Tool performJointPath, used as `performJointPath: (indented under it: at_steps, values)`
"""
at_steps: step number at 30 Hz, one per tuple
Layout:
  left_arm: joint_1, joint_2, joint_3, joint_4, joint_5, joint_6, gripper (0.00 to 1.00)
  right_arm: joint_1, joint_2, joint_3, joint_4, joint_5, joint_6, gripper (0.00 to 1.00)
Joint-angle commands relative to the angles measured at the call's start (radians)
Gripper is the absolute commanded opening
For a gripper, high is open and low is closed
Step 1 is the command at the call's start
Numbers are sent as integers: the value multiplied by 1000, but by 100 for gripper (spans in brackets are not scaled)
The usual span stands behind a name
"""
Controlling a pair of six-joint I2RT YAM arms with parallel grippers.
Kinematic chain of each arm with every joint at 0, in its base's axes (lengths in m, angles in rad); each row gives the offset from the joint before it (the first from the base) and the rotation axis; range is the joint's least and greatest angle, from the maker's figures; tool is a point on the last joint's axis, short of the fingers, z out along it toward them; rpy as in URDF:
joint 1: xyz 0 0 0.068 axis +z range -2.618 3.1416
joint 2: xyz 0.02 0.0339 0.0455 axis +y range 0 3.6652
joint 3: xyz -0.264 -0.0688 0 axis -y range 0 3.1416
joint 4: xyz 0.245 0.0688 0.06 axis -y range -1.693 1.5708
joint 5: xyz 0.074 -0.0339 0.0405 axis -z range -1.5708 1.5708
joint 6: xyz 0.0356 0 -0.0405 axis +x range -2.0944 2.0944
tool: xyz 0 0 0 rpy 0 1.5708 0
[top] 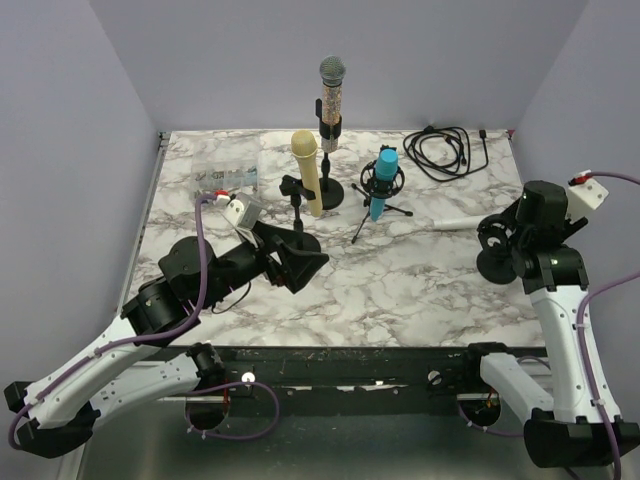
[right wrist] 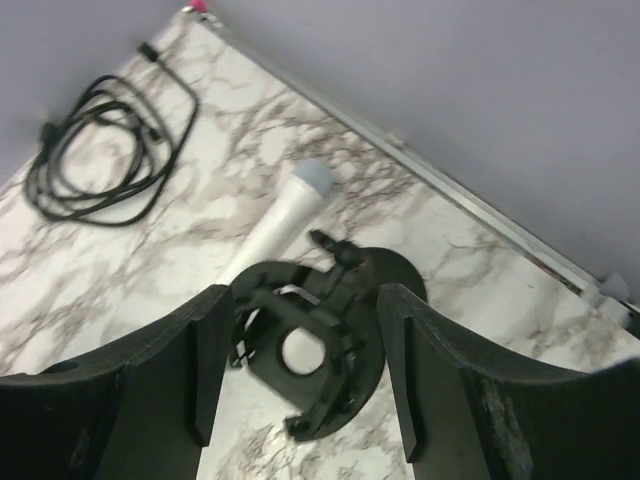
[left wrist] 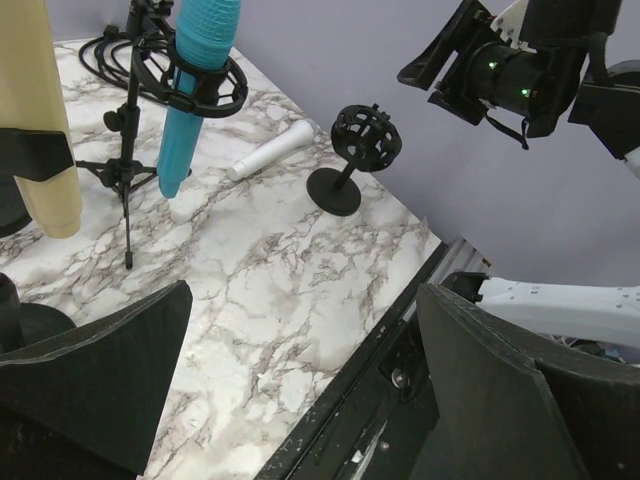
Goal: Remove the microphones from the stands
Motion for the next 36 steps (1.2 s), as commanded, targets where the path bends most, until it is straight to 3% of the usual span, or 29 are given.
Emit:
performJointPath:
  at_steps: [1, 9, 14, 18, 21, 25, 30, 36]
  values:
    - [5, -17, -13, -9, -49, 8, 99, -6, -35, 47, 68, -315, -147, 69]
    - [5, -24, -31, 2, -77, 1, 99, -4, 13, 49, 213, -1074, -188, 84]
    - [6, -15, -21, -31, -119, 21, 99, 62, 35, 42, 276, -1286, -131, 93]
    - [6, 13, 11, -106, -212, 55, 99, 265, 50, 53, 303, -1247, -65, 93]
    - [9, 18, 15, -123, -250, 74, 99, 479, 80, 75, 337, -1131, -6, 93]
    - [12, 14, -4, -122, -309, 98, 99, 673, 159, 161, 349, -1001, -20, 93]
    - [19, 8, -61, -139, -339, 71, 99, 794, 326, 318, 333, -846, -79, 94]
    - [22, -69, -218, -80, -262, -104, 99, 859, 496, 509, 305, -639, -212, 97]
